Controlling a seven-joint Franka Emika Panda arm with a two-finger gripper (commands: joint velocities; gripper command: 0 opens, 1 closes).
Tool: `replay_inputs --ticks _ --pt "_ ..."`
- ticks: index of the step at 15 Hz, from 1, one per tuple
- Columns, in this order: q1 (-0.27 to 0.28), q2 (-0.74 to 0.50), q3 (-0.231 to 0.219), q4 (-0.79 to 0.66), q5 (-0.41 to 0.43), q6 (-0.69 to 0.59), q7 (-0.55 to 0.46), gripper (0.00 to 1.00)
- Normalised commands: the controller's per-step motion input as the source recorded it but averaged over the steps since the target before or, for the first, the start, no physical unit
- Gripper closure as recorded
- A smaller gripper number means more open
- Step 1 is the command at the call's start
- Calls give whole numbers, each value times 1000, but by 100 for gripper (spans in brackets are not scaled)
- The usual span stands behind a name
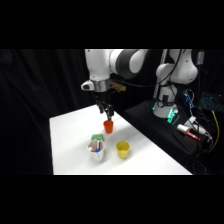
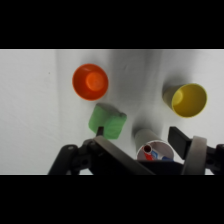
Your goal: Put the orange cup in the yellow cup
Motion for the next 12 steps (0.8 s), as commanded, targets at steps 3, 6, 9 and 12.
replay_inputs --ticks 3,6,9,12 --pt "-31 8 -6 6 -38 97 69 0" --pt "-58 -30 -32 -61 -4 213 45 0" --pt "-59 -43 -46 -124 -10 264 66 0" --pt "-43 -45 -37 -173 -5 248 82 0"
